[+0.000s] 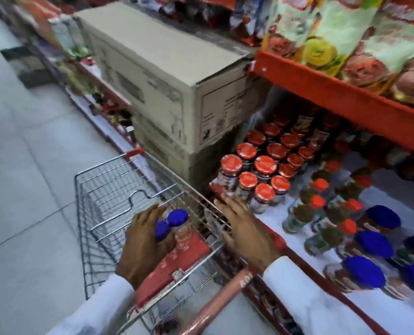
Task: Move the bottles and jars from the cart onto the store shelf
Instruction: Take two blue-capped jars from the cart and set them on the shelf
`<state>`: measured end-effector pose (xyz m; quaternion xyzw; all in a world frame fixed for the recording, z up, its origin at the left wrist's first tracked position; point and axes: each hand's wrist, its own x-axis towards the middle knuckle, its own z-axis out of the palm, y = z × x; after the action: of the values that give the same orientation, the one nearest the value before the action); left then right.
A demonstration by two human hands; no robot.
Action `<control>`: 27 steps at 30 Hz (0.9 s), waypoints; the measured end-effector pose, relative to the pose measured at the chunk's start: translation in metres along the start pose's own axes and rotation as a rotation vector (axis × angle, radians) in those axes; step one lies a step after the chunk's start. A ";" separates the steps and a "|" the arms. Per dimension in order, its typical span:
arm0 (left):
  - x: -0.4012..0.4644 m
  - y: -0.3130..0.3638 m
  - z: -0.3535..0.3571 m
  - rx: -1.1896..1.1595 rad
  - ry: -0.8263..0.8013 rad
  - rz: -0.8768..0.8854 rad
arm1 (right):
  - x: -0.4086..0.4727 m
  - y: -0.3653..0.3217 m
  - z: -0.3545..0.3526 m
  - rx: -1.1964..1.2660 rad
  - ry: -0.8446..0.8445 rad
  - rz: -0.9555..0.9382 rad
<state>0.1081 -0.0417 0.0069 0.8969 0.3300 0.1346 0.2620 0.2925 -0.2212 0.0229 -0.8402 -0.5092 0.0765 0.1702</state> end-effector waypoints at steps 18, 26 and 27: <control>0.005 -0.072 0.082 -0.508 0.068 -0.720 | 0.127 -0.017 0.154 0.576 -0.368 0.507; 0.003 -0.067 0.073 -0.531 0.109 -0.572 | 0.119 -0.022 0.121 0.565 -0.264 0.424; 0.002 -0.064 0.064 -0.542 0.119 -0.529 | 0.115 -0.024 0.109 0.578 -0.235 0.408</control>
<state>0.1029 -0.0239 -0.0818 0.6695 0.5170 0.1966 0.4958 0.2938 -0.0871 -0.0643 -0.8272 -0.3048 0.3452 0.3221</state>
